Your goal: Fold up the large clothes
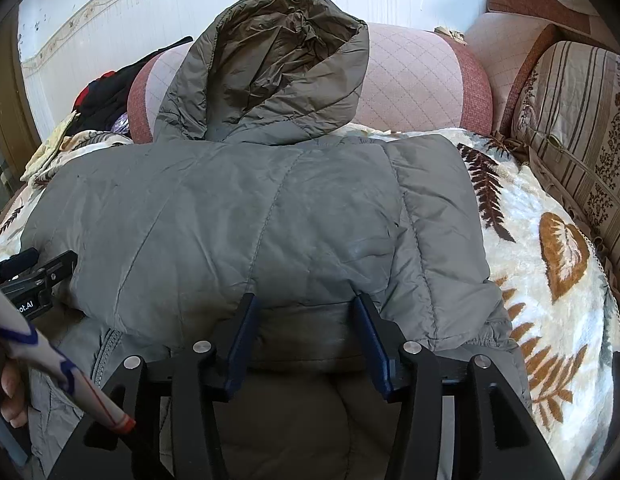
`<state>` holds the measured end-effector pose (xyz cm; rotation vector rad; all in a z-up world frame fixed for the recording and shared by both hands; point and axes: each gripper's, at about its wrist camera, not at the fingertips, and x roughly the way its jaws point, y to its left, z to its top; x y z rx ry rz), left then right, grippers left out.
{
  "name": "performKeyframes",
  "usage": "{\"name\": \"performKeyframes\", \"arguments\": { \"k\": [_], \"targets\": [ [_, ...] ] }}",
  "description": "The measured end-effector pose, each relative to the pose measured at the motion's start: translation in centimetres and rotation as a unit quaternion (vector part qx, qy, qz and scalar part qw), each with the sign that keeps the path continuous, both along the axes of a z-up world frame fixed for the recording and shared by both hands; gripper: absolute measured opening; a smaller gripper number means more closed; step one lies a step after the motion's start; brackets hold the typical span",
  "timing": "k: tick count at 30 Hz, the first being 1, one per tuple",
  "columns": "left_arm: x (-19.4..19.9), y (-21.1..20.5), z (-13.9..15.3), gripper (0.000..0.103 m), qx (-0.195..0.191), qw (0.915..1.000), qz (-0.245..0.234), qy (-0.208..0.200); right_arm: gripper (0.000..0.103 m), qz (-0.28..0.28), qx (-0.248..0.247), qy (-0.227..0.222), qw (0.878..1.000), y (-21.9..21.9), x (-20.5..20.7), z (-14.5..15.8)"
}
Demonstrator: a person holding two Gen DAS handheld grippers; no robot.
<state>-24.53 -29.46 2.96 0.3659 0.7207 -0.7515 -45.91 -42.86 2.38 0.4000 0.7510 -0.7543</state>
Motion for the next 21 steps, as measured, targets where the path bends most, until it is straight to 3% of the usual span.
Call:
{"name": "performKeyframes", "arguments": {
  "k": [9,11,14,21],
  "targets": [
    [0.0,0.0,0.0,0.088,0.000,1.0000,0.000,0.000,0.063,-0.007,0.007,0.000,1.000,-0.4,-0.3,-0.2],
    [0.0,0.0,0.0,0.089,0.000,1.0000,0.000,0.000,0.072,-0.014,0.020,0.002,1.000,-0.8,-0.5,-0.6],
    [0.0,0.0,0.0,0.089,0.000,1.0000,0.000,0.000,0.072,-0.013,0.039,-0.013,0.999,-1.5,-0.9,-0.8],
    [0.1,0.0,0.0,0.089,0.000,1.0000,0.000,0.000,0.072,-0.014,0.034,-0.013,0.999,-1.2,-0.9,-0.6]
  ]
}}
